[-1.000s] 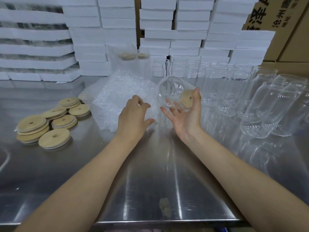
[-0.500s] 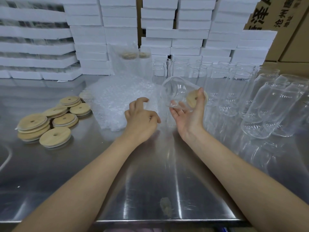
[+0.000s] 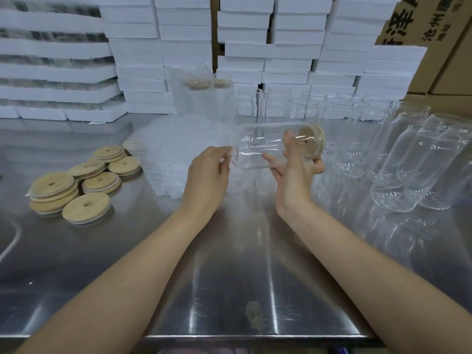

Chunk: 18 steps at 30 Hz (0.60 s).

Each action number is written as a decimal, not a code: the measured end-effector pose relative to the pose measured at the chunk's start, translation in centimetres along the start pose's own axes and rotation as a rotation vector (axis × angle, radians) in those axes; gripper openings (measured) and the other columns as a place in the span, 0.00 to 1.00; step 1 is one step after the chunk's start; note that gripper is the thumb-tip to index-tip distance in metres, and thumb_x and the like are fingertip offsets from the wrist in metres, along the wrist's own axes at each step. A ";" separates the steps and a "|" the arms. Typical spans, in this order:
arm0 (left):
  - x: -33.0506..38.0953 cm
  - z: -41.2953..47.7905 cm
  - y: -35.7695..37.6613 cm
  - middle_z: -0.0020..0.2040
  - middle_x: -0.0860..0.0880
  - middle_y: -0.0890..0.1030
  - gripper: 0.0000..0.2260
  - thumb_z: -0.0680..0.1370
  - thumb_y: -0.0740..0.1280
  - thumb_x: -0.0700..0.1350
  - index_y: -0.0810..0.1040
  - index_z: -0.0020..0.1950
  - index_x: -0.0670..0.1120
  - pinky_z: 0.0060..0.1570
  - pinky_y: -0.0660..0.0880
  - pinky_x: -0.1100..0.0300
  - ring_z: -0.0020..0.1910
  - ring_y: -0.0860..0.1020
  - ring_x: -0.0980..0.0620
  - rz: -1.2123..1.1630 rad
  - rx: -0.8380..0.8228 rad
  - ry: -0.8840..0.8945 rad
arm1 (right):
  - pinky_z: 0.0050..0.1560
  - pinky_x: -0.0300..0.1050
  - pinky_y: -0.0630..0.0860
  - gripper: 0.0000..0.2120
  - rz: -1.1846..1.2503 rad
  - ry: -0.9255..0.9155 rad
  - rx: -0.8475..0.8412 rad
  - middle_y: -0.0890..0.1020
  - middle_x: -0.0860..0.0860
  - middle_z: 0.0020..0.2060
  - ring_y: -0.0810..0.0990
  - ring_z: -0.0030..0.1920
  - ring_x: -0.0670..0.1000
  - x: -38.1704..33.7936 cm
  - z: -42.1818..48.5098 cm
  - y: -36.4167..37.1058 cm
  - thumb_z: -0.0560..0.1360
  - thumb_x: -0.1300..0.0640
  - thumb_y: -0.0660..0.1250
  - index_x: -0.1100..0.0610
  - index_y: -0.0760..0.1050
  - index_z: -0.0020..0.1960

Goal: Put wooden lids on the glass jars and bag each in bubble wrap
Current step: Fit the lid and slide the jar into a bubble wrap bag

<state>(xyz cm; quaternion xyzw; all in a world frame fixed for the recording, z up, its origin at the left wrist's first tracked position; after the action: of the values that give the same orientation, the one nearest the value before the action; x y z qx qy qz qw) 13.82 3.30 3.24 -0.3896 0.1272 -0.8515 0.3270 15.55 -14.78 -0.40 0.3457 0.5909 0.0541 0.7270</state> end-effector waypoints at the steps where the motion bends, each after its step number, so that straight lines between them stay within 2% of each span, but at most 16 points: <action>1: 0.0 0.1 -0.6 0.44 0.52 0.79 0.10 0.80 0.62 0.38 0.79 0.57 0.44 0.47 0.75 0.59 0.42 0.80 0.49 -0.057 0.049 -0.019 | 0.54 0.44 0.79 0.38 -0.038 -0.017 0.013 0.76 0.54 0.58 0.86 0.44 0.56 -0.1 0.1 -0.2 0.70 0.50 0.76 0.50 0.51 0.67; 3: 0.1 0.1 -1.2 0.43 0.55 0.80 0.12 0.80 0.62 0.39 0.77 0.62 0.46 0.44 0.77 0.60 0.40 0.80 0.51 -0.144 0.121 -0.043 | 0.61 0.50 0.77 0.41 -0.146 -0.053 0.020 0.73 0.54 0.61 0.84 0.51 0.57 -0.2 0.1 -0.3 0.68 0.51 0.78 0.48 0.49 0.66; 5: 0.1 0.0 -1.4 0.45 0.54 0.80 0.14 0.79 0.63 0.39 0.75 0.65 0.47 0.42 0.76 0.64 0.39 0.79 0.54 -0.181 0.142 -0.053 | 0.63 0.56 0.75 0.42 -0.202 -0.080 0.026 0.70 0.53 0.59 0.80 0.58 0.58 -0.3 -0.1 -0.2 0.66 0.50 0.79 0.46 0.50 0.62; 8: 0.5 -0.1 -1.9 0.50 0.54 0.79 0.17 0.78 0.65 0.39 0.74 0.66 0.49 0.41 0.74 0.69 0.39 0.76 0.58 -0.202 0.162 -0.015 | 0.63 0.56 0.76 0.42 -0.220 -0.128 0.052 0.69 0.52 0.58 0.77 0.60 0.52 -0.5 -0.5 -0.2 0.65 0.52 0.81 0.46 0.50 0.60; 9: 0.8 -0.2 -2.0 0.50 0.54 0.79 0.18 0.77 0.66 0.40 0.73 0.67 0.50 0.40 0.73 0.71 0.39 0.76 0.59 -0.208 0.168 0.005 | 0.62 0.50 0.77 0.42 -0.230 -0.163 0.063 0.68 0.53 0.59 0.76 0.58 0.46 -0.8 -0.6 -0.2 0.65 0.54 0.81 0.47 0.50 0.61; 10: 1.1 -0.3 -2.0 0.50 0.55 0.79 0.19 0.77 0.66 0.40 0.71 0.68 0.50 0.40 0.72 0.72 0.39 0.76 0.60 -0.209 0.171 0.024 | 0.58 0.40 0.77 0.42 -0.238 -0.204 0.067 0.68 0.54 0.60 0.77 0.54 0.39 -1.0 -0.6 -0.2 0.65 0.55 0.81 0.48 0.50 0.61; 11: 1.5 -0.4 -1.9 0.49 0.55 0.78 0.20 0.77 0.66 0.40 0.70 0.68 0.51 0.40 0.71 0.73 0.39 0.76 0.61 -0.206 0.171 0.040 | 0.50 0.29 0.76 0.42 -0.240 -0.241 0.070 0.68 0.55 0.60 0.77 0.49 0.34 -1.3 -0.6 -0.3 0.65 0.55 0.81 0.49 0.50 0.61; 13: 1.8 -0.4 -1.7 0.48 0.56 0.78 0.17 0.77 0.66 0.40 0.73 0.66 0.47 0.40 0.71 0.73 0.40 0.76 0.62 -0.190 0.175 0.050 | 0.39 0.22 0.71 0.42 -0.232 -0.283 0.086 0.67 0.55 0.61 0.79 0.43 0.37 -1.7 -0.7 -0.3 0.65 0.57 0.81 0.49 0.50 0.61; 14: 1.7 -0.4 -1.7 0.48 0.56 0.78 0.15 0.77 0.66 0.39 0.76 0.63 0.46 0.41 0.71 0.73 0.40 0.76 0.62 -0.171 0.179 0.043 | 0.38 0.22 0.70 0.42 -0.228 -0.292 0.099 0.67 0.55 0.61 0.79 0.43 0.40 -1.8 -0.7 -0.4 0.65 0.57 0.81 0.49 0.50 0.61; 16: 0.9 -0.1 -1.9 0.48 0.55 0.78 0.11 0.78 0.65 0.39 0.79 0.59 0.44 0.41 0.72 0.72 0.40 0.76 0.61 -0.141 0.194 -0.003 | 0.40 0.24 0.73 0.42 -0.192 -0.299 0.136 0.68 0.54 0.59 0.79 0.42 0.38 -2.3 -0.7 -0.8 0.65 0.57 0.80 0.49 0.50 0.61; 17: 0.3 0.0 -2.1 0.48 0.55 0.78 0.10 0.78 0.65 0.39 0.80 0.58 0.43 0.41 0.72 0.72 0.39 0.77 0.62 -0.150 0.201 -0.043 | 0.45 0.29 0.76 0.41 -0.147 -0.278 0.154 0.68 0.53 0.59 0.80 0.44 0.39 -2.4 -0.5 -1.0 0.66 0.57 0.80 0.49 0.50 0.62; 18: -0.4 0.1 -2.2 0.47 0.53 0.79 0.09 0.78 0.65 0.39 0.80 0.57 0.43 0.41 0.73 0.72 0.39 0.77 0.61 -0.174 0.203 -0.088 | 0.50 0.36 0.79 0.41 -0.076 -0.229 0.171 0.69 0.53 0.58 0.82 0.49 0.43 -2.3 -0.3 -1.3 0.67 0.55 0.80 0.49 0.50 0.63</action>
<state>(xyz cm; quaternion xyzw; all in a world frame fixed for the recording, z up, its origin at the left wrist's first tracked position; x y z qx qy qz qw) 13.09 5.20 4.16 -0.4012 -0.0084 -0.8671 0.2951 14.22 -16.74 0.72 0.3878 0.5193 -0.0638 0.7589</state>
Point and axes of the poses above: each hand's wrist, its own z-axis towards the middle knuckle, its own y-axis out of the palm, x = y × z, the point moved 8 cm from there along z, towards the middle knuckle
